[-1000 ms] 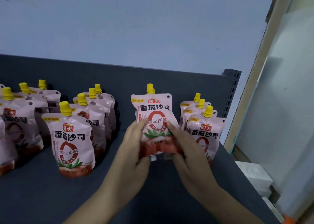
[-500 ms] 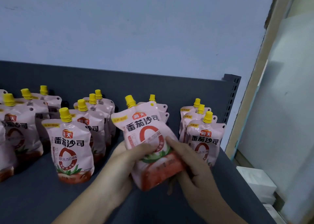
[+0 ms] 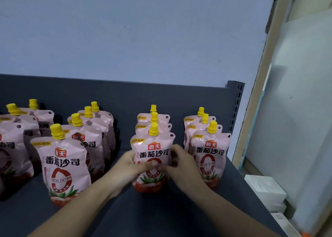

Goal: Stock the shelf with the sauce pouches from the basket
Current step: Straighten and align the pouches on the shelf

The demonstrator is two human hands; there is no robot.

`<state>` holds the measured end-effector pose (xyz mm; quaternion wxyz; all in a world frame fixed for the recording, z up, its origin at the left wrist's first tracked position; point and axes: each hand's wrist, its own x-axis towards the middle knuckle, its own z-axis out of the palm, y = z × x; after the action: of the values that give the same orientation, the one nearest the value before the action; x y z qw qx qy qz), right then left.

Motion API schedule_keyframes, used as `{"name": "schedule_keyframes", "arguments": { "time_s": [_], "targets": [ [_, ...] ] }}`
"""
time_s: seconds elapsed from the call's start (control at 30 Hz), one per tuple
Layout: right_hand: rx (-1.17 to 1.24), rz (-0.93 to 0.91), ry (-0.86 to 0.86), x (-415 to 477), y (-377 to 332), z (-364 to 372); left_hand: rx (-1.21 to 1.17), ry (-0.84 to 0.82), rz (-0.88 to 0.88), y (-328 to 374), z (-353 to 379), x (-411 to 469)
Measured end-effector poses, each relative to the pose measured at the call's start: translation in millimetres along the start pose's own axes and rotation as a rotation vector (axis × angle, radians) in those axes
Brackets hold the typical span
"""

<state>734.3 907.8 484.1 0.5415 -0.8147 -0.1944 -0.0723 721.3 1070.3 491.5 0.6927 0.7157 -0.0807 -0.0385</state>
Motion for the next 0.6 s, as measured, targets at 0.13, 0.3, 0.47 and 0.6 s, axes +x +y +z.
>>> {"name": "schedule_keyframes", "arguments": {
  "time_s": [0.13,0.3,0.47,0.6],
  "targets": [
    [-0.073,-0.001,0.058,6,6,8,0.266,0.13,0.029,-8,-8,6],
    [-0.386,0.143,-0.203,-9,8,-18,0.378,0.203,0.033,-16,-17,7],
    [-0.922,0.375,-0.372,-30,15,-71,0.328,0.123,0.089,-16,-15,7],
    [-1.158,0.372,-0.263,-34,21,-83,0.291,0.079,0.093,-18,-17,8]
  ]
}}
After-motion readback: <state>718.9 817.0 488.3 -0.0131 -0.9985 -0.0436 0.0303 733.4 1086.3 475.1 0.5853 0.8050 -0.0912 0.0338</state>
